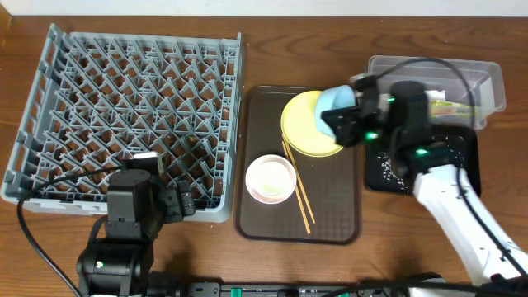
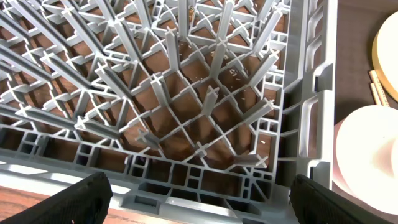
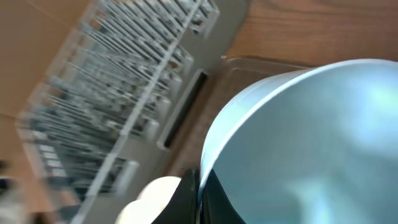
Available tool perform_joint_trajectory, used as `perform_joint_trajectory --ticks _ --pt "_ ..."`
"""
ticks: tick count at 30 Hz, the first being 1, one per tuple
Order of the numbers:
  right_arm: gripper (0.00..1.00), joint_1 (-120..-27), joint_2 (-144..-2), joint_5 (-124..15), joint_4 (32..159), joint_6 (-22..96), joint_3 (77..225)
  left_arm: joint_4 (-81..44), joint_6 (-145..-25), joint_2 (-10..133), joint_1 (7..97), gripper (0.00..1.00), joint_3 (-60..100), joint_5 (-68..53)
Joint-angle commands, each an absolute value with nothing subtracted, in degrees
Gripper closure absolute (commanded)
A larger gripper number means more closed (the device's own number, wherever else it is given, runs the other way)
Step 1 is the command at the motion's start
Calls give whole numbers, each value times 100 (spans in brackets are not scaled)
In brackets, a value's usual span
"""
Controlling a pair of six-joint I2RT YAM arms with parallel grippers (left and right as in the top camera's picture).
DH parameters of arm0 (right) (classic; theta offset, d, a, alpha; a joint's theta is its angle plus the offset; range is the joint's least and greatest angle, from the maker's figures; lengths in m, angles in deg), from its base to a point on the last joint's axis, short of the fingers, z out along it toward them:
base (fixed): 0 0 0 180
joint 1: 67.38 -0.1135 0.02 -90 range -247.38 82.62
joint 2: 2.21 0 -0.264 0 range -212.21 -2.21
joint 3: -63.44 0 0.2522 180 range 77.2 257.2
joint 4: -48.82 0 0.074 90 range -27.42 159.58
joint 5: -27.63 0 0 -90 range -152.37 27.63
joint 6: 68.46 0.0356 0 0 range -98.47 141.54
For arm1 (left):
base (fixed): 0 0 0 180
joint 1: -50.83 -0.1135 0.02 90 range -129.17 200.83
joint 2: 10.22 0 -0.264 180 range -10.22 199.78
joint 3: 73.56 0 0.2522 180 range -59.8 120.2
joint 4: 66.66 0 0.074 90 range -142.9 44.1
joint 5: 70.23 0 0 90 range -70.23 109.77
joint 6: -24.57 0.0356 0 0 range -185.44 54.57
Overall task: Sort waste into correct bins and load items into the dishwasher
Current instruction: 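Place the emptied blue bowl onto the yellow plate, then grasp the pink-white cup with the right gripper and lift it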
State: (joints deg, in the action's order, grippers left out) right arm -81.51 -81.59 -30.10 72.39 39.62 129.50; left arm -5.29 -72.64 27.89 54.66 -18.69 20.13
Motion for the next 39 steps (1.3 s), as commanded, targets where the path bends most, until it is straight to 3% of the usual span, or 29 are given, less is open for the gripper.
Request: perform_joint_trajectory --ticks 1,18,19,20,23,31,39 --pt "99 -8654 -8432 -4550 7228 2992 13098 -522 -7189 2785 5438 5 -1741 2022" --pt "99 -9368 -10047 -5184 6979 2207 13146 -520 -7189 2785 5438 5 -1741 2022" --pt "88 -9368 -10047 -5182 7042 2207 13179 -520 -7189 2785 5438 5 -1741 2022" --pt "69 -9370 -10034 -5173 7164 2205 13253 -520 -7189 2785 5438 5 -1741 2022" --pt "50 -9405 -10021 -5073 7763 2198 13680 -520 -7189 2785 5438 5 -1741 2022" --pt "49 -9449 -10003 -4094 10076 2181 15404 -520 -7189 2785 5438 5 -1741 2022" --pt "55 -9873 -10091 -3855 11020 2185 15352 -520 -7189 2785 5438 5 -1741 2022"
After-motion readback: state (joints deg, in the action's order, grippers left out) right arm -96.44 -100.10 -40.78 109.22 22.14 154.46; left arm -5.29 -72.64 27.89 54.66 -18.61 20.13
